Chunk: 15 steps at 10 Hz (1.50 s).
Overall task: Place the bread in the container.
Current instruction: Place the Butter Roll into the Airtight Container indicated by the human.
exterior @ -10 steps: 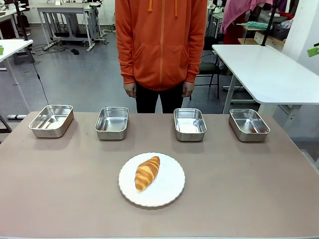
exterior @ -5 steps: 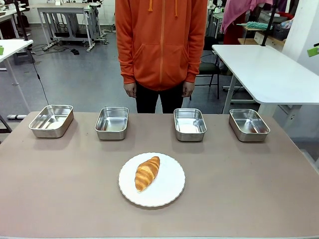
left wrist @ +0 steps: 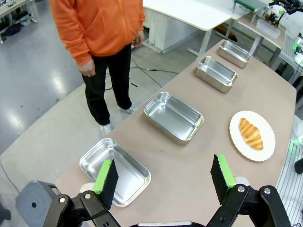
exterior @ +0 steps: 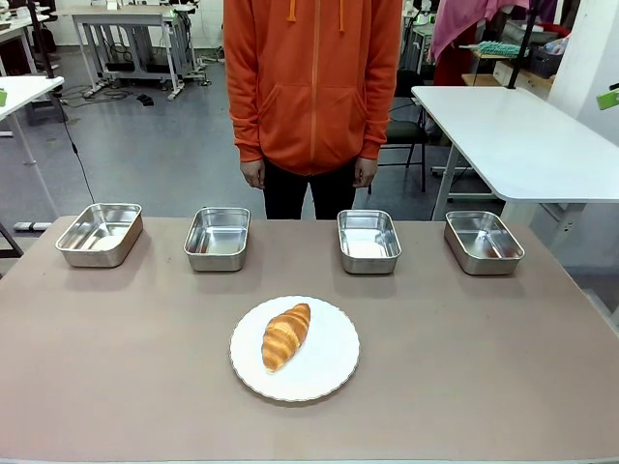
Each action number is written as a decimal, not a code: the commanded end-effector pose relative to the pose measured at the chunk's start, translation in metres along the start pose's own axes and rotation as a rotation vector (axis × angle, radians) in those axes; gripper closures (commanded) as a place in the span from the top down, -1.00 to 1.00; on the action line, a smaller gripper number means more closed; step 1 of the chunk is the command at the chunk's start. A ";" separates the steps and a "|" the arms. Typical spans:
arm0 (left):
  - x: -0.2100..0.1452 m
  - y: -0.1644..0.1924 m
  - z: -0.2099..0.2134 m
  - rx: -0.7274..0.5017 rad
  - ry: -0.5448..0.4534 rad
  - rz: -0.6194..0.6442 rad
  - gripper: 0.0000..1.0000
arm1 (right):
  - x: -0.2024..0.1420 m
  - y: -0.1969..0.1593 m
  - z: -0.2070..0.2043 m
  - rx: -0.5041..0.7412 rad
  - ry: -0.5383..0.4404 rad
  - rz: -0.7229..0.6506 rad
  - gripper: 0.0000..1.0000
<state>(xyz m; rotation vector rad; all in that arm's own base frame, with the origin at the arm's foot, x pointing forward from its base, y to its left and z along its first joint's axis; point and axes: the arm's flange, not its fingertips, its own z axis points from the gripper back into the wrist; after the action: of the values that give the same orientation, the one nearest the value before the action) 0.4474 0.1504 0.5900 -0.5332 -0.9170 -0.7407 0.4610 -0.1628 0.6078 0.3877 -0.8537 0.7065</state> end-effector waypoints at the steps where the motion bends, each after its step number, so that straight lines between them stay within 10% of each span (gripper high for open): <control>1: -0.001 -0.001 0.002 -0.010 -0.021 -0.008 1.00 | 0.001 0.001 0.000 0.003 -0.017 0.005 1.00; 15: -0.001 -0.001 0.002 -0.010 -0.021 -0.008 1.00 | 0.001 0.001 0.000 0.003 -0.017 0.005 1.00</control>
<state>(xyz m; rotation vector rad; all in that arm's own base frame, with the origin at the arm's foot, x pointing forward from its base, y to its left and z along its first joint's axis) 0.4474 0.1504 0.5900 -0.5332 -0.9171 -0.7407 0.4610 -0.1628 0.6078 0.3877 -0.8537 0.7065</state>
